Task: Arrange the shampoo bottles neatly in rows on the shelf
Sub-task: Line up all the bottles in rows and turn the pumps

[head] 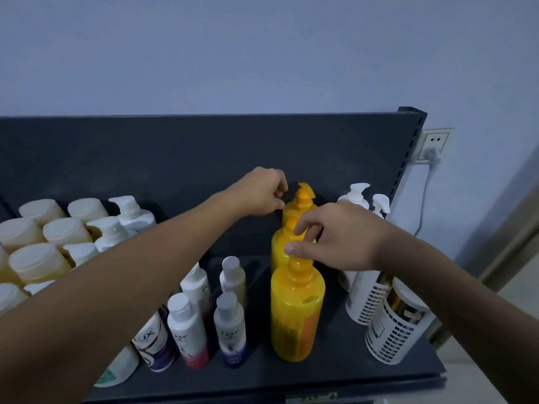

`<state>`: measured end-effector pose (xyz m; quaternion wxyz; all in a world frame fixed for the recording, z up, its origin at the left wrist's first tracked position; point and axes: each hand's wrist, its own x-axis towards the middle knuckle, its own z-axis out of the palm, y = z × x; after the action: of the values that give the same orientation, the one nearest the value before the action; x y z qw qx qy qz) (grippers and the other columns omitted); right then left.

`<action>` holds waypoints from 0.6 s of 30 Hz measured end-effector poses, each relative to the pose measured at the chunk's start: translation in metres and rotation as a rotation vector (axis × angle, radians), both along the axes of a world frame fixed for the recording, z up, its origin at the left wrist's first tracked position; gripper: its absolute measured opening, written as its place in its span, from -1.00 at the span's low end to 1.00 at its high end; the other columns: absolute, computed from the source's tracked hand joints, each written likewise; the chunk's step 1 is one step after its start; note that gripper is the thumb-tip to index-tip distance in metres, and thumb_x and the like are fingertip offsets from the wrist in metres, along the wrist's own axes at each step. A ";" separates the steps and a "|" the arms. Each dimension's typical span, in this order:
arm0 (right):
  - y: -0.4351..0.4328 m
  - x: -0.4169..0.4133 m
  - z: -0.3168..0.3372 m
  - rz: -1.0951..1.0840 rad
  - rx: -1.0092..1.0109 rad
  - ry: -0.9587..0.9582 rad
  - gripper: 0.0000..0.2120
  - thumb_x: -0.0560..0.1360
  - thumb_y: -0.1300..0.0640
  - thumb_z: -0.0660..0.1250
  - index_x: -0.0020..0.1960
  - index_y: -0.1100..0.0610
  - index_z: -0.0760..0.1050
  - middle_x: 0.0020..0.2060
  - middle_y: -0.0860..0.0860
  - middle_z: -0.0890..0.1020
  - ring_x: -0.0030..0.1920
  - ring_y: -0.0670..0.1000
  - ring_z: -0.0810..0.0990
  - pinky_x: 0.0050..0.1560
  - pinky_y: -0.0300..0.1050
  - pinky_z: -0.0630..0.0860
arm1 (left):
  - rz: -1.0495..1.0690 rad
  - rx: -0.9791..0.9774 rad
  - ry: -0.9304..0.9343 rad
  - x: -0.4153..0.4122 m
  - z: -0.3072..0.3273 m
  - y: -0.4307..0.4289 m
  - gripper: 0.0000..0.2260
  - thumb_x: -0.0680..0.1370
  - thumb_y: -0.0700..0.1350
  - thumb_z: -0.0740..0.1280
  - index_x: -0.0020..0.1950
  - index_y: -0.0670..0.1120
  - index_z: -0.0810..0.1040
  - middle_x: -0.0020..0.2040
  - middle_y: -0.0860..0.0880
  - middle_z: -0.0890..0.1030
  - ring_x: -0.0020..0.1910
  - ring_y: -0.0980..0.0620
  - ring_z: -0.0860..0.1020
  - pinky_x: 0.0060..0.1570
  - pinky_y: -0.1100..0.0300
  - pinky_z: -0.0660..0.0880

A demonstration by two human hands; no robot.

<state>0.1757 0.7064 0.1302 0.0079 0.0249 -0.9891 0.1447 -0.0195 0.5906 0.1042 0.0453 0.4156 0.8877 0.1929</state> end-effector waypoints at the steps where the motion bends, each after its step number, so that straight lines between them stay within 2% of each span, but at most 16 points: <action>1: 0.002 0.001 0.001 -0.001 -0.008 -0.005 -0.51 0.48 -0.37 0.32 0.24 -0.07 0.60 0.01 -0.19 0.72 0.00 -0.19 0.65 0.07 -0.07 0.63 | 0.013 0.046 -0.029 -0.004 -0.002 0.007 -0.58 0.52 -0.10 0.52 0.34 -0.07 0.52 0.19 -0.02 0.64 0.15 0.03 0.62 0.17 0.06 0.60; 4: 0.006 0.010 0.000 0.013 -0.016 -0.034 -0.51 0.47 -0.39 0.33 0.25 -0.11 0.58 0.02 -0.21 0.70 0.01 -0.20 0.64 0.07 -0.11 0.63 | -0.001 0.103 -0.109 -0.011 -0.013 0.028 -0.35 0.43 0.02 0.59 0.45 -0.07 0.44 0.26 -0.03 0.63 0.21 0.00 0.60 0.19 0.05 0.59; 6: 0.013 0.019 -0.002 0.018 -0.024 -0.012 -0.49 0.44 -0.40 0.34 0.24 -0.12 0.59 0.00 -0.22 0.69 -0.02 -0.21 0.65 0.02 -0.16 0.64 | -0.029 0.113 -0.108 -0.014 -0.022 0.038 -0.31 0.40 0.07 0.60 0.46 -0.05 0.43 0.29 -0.01 0.59 0.23 0.01 0.57 0.15 0.11 0.57; 8: 0.022 0.028 -0.001 0.022 -0.058 0.032 -0.49 0.42 -0.40 0.36 0.21 -0.10 0.61 -0.07 -0.23 0.69 -0.07 -0.21 0.67 -0.03 -0.18 0.64 | -0.061 0.126 -0.080 -0.013 -0.031 0.045 -0.32 0.39 0.10 0.60 0.44 -0.03 0.45 0.27 -0.01 0.57 0.21 0.02 0.55 0.06 0.17 0.54; 11: 0.030 0.040 0.003 0.019 -0.052 0.031 -0.49 0.40 -0.41 0.35 0.20 -0.12 0.62 -0.10 -0.24 0.67 -0.10 -0.22 0.67 -0.05 -0.18 0.64 | -0.073 0.159 -0.049 -0.011 -0.037 0.049 -0.42 0.41 0.12 0.58 0.35 0.01 0.50 0.13 0.04 0.57 0.09 0.03 0.57 -0.07 0.18 0.52; 14: 0.034 0.048 0.004 0.008 -0.044 0.042 -0.46 0.39 -0.44 0.30 0.18 -0.13 0.62 -0.11 -0.23 0.69 -0.12 -0.22 0.66 -0.06 -0.16 0.63 | -0.079 0.104 -0.009 -0.011 -0.036 0.047 -0.48 0.45 0.12 0.55 0.33 0.00 0.48 0.08 0.01 0.59 0.01 0.04 0.59 -0.06 0.11 0.61; 18: 0.035 0.052 0.002 0.016 -0.039 0.089 -0.48 0.39 -0.43 0.28 0.16 -0.12 0.62 -0.16 -0.24 0.70 -0.16 -0.21 0.66 -0.10 -0.13 0.63 | -0.061 0.089 0.005 -0.010 -0.035 0.041 -0.42 0.45 0.12 0.54 0.39 -0.04 0.46 0.09 -0.02 0.59 -0.01 0.03 0.59 -0.05 0.07 0.63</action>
<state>0.2275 0.7410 0.1324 0.0514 0.0389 -0.9846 0.1627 -0.0291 0.6315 0.0695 0.0306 0.4446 0.8652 0.2297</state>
